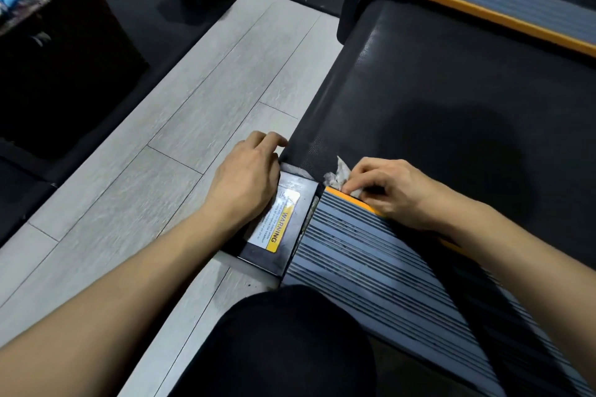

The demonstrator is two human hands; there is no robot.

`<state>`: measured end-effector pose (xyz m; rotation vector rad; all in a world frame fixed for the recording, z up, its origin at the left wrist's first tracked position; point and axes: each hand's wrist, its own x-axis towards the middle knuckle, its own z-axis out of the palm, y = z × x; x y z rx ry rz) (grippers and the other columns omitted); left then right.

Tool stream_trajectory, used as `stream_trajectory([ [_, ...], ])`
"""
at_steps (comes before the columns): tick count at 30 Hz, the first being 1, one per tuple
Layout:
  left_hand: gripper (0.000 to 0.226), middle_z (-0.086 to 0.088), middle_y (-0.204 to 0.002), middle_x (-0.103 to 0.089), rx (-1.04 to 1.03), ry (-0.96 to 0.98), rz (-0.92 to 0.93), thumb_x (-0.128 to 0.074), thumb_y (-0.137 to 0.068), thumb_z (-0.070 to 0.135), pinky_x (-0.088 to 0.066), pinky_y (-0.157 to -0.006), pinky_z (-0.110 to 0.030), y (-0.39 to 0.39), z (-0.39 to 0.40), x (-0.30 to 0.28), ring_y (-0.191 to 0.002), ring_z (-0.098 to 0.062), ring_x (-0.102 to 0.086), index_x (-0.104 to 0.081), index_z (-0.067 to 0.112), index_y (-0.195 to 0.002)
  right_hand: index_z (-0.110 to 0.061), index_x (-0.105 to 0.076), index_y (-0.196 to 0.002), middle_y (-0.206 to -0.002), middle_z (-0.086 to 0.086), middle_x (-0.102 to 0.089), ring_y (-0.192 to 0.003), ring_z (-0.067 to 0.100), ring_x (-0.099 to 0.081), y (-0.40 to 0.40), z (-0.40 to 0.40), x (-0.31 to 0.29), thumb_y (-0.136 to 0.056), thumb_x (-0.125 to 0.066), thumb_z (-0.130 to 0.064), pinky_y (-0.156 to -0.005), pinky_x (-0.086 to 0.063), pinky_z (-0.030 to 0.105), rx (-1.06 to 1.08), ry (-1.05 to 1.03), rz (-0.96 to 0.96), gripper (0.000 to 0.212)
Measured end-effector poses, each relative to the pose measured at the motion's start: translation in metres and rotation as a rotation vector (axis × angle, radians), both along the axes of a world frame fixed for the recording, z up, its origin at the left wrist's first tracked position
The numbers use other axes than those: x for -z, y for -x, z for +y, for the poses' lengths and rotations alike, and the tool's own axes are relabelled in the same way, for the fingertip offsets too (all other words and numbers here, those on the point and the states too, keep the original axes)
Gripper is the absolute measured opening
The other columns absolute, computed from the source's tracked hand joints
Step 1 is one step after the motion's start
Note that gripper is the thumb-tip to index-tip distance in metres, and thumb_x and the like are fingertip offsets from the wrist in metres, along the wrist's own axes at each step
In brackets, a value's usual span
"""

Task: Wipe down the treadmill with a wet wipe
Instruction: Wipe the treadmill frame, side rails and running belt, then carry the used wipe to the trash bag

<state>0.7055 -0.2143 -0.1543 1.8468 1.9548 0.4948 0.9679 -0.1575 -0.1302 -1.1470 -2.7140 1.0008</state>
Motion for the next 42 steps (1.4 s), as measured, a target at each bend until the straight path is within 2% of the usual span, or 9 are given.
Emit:
stream_trajectory([
  [5, 0.049, 0.006, -0.131, -0.053, 0.056, 0.011, -0.048, -0.032, -0.09, 0.033, -0.052, -0.09, -0.043, -0.005, -0.012, -0.001, -0.111, -0.022, -0.059, -0.054, 0.039, -0.134, -0.035, -0.077, -0.096, -0.098, -0.022, -0.06, -0.09, -0.001, -0.061, -0.006, 0.004, -0.008, -0.092, -0.068, -0.017, -0.078, -0.045, 0.012, -0.015, 0.042, -0.067, 0.02],
  [8, 0.055, 0.002, -0.133, -0.056, 0.077, 0.038, -0.021, -0.027, -0.087, 0.034, -0.05, -0.096, -0.043, -0.009, -0.013, -0.001, -0.113, -0.027, -0.061, -0.056, 0.033, -0.134, -0.041, -0.076, -0.088, -0.094, -0.02, -0.063, -0.087, 0.003, -0.062, -0.01, 0.006, -0.006, -0.088, -0.067, -0.017, -0.077, -0.049, 0.019, 0.055, 0.084, -0.014, 0.025],
  [12, 0.057, 0.0, -0.135, -0.058, 0.045, 0.097, 0.104, -0.024, -0.087, 0.031, -0.044, -0.102, -0.047, -0.013, -0.007, -0.005, -0.118, -0.029, -0.059, -0.055, 0.026, -0.134, -0.041, -0.075, -0.087, -0.091, -0.013, -0.065, -0.083, 0.005, -0.062, -0.005, 0.016, -0.011, -0.084, -0.073, -0.017, -0.073, -0.046, 0.019, 0.189, 0.07, 0.114, 0.025],
  [16, 0.044, -0.001, -0.135, -0.059, -0.035, 0.105, 0.128, -0.043, -0.089, 0.02, -0.043, -0.103, -0.047, -0.019, -0.014, -0.039, -0.118, -0.029, -0.059, -0.061, 0.024, -0.129, -0.039, -0.073, -0.09, -0.092, -0.016, -0.064, -0.084, 0.005, -0.063, 0.006, 0.021, -0.032, -0.087, -0.071, -0.012, -0.073, -0.046, 0.015, 0.423, 0.099, 0.277, 0.028],
  [20, 0.048, 0.003, -0.131, -0.058, -0.114, 0.113, 0.136, -0.029, -0.091, 0.034, -0.04, -0.104, -0.043, -0.016, -0.039, -0.101, -0.118, -0.026, -0.057, -0.063, 0.025, -0.124, -0.039, -0.071, -0.093, -0.09, -0.019, -0.062, -0.089, -0.002, -0.06, 0.029, 0.018, -0.067, -0.087, -0.068, -0.012, -0.073, -0.042, 0.007, 0.507, 0.082, 0.273, 0.027],
  [27, 0.044, 0.004, -0.13, -0.057, -0.267, 0.148, 0.162, -0.029, -0.095, 0.034, -0.037, -0.103, -0.039, 0.022, -0.103, -0.215, -0.118, -0.024, -0.053, -0.06, 0.026, -0.124, -0.034, -0.071, -0.1, -0.095, -0.019, -0.062, -0.091, -0.009, -0.057, 0.097, -0.016, -0.156, -0.088, -0.066, -0.013, -0.075, -0.038, -0.001, 0.369, 0.113, 0.189, 0.024],
  [33, 0.029, 0.006, -0.124, -0.06, -0.443, 0.104, 0.154, -0.056, -0.096, 0.02, -0.039, -0.101, -0.037, 0.076, -0.156, -0.305, -0.116, -0.021, -0.053, -0.063, 0.025, -0.123, -0.034, -0.071, -0.101, -0.1, -0.024, -0.062, -0.096, -0.009, -0.058, 0.177, -0.057, -0.234, -0.087, -0.068, -0.012, -0.079, -0.04, 0.0, 0.212, 0.179, 0.181, 0.027],
  [38, 0.026, 0.007, -0.119, -0.063, -0.557, 0.129, 0.139, -0.056, -0.096, 0.022, -0.044, -0.099, -0.04, 0.139, -0.197, -0.37, -0.115, -0.021, -0.053, -0.067, 0.025, -0.119, -0.03, -0.072, -0.103, -0.102, -0.018, -0.064, -0.094, 0.0, -0.06, 0.266, -0.096, -0.297, -0.087, -0.068, -0.015, -0.087, -0.052, 0.027, 0.108, 0.185, 0.194, 0.023],
  [42, 0.026, 0.007, -0.117, -0.063, -0.599, 0.102, 0.157, -0.057, -0.094, 0.021, -0.044, -0.096, -0.041, 0.194, -0.221, -0.42, -0.112, -0.022, -0.055, -0.068, 0.024, -0.117, -0.028, -0.071, -0.106, -0.104, -0.015, -0.064, -0.097, 0.007, -0.062, 0.33, -0.125, -0.351, -0.087, -0.066, -0.015, -0.087, -0.052, 0.032, 0.06, 0.158, 0.229, 0.023],
])
